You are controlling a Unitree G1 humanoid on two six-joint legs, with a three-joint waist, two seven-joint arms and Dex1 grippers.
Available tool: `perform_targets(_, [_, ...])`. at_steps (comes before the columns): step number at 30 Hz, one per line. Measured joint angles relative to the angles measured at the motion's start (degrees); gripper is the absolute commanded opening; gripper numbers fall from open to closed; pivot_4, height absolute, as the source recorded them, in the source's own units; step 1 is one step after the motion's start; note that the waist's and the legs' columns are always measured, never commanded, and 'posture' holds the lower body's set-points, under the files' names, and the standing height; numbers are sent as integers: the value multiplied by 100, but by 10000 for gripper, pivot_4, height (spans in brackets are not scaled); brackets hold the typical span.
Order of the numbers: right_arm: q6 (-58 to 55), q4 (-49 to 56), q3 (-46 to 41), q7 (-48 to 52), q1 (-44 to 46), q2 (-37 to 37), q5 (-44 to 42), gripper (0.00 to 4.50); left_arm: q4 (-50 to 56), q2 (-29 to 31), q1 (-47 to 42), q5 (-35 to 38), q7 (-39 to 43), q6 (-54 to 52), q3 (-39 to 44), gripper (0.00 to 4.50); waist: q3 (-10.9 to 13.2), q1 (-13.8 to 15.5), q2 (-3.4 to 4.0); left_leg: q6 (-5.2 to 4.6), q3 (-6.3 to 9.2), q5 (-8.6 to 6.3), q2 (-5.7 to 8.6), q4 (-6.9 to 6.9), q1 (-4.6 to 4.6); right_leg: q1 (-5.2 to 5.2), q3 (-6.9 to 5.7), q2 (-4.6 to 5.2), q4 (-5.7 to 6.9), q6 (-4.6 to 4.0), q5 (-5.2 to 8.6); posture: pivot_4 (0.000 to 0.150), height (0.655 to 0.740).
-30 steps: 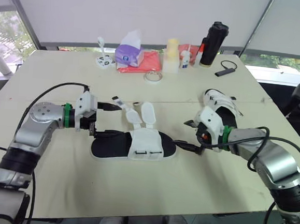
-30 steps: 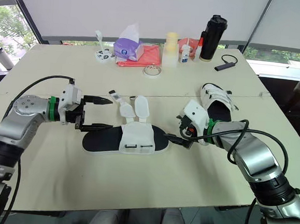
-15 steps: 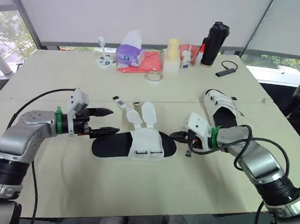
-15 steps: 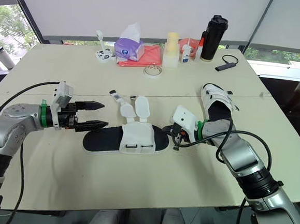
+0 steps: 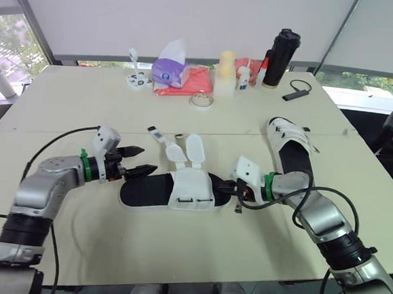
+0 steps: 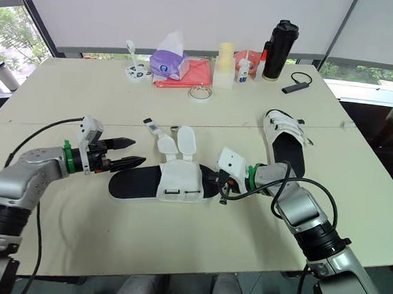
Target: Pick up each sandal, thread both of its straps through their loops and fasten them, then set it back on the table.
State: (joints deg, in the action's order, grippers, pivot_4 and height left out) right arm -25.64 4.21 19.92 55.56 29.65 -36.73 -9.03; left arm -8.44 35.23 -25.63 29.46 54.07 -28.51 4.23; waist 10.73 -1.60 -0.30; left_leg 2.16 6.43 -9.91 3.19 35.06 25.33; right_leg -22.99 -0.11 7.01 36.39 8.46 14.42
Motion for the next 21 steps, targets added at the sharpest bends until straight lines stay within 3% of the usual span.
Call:
perform_targets(7, [120, -45, 50, 106, -26, 155, 155, 362, -411, -554, -405, 485, -336, -955, 226, 45000, -2, 58, -3, 2, -2, 1, 1, 3, -1, 3, 1, -1, 0, 1, -1, 1500, 7296])
perform_targets(15, [246, -46, 43, 120, -63, 195, 325, 362, -1337, -1192, -833, 1261, -781, -2855, 716, 45000, -4, 56, -6, 2, 3, 1, 1, 4, -9, 13, -2, -4, 1, 2, -1, 1500, 7296])
perform_targets(21, [276, -45, 43, 126, -69, 221, 390, 362, -1834, -1736, -1213, 1623, -1375, -3352, 1283, 45000, -6, 61, -9, 4, 4, 2, 1, 4, -16, 20, -2, -4, 1, 2, -1, 1500, 7296])
